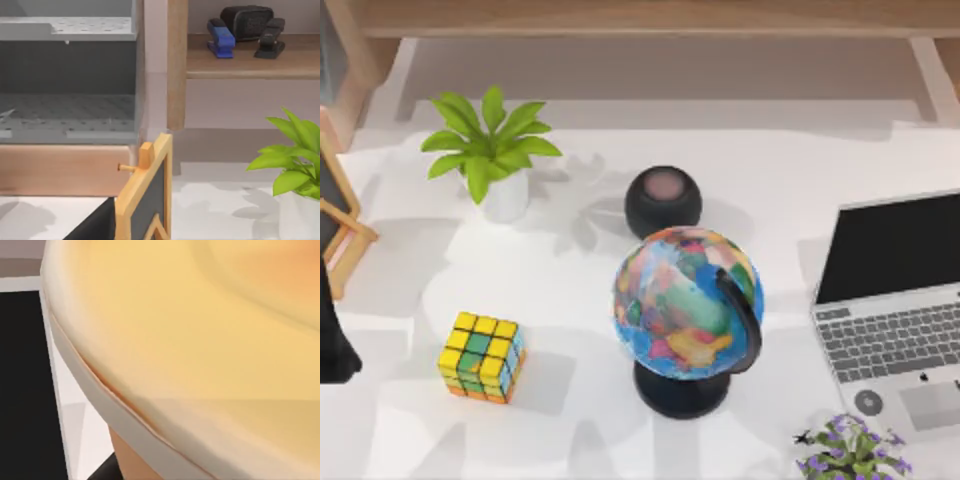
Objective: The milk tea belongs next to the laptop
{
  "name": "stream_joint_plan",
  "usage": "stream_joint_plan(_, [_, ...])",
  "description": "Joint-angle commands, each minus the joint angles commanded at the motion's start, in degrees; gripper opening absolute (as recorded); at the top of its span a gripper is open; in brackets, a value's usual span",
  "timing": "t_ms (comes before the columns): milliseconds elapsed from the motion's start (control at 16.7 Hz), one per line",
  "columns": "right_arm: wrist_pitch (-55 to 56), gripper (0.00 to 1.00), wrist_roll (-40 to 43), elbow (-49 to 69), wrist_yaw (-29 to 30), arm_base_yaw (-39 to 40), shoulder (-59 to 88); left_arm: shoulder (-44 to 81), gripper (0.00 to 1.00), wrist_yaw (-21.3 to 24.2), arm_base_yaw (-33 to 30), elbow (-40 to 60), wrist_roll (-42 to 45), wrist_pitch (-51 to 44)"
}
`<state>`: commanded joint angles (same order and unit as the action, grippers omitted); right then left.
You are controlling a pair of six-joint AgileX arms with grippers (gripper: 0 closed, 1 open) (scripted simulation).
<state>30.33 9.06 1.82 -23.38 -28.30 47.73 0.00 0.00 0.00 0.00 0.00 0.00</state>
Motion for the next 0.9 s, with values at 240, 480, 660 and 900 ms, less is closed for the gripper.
stream_joint_plan(240, [8.2,0.0,1.5,-0.6,1.0,1.3,2.4,0.0,1.0,0.0,0.0,0.0,0.0,0.0])
stream_joint_plan(480, [16.5,0.0,2.2,-0.1,0.8,1.9,6.5,0.0,1.0,0.0,0.0,0.0,0.0,0.0])
stream_joint_plan(660, [20.3,0.0,1.5,-0.3,0.1,1.5,10.3,0.0,1.0,0.0,0.0,0.0,0.0,0.0])
stream_joint_plan(900, [21.1,0.0,-0.4,-2.9,-0.7,-0.3,15.7,0.0,1.0,0.0,0.0,0.0,0.0,0.0])
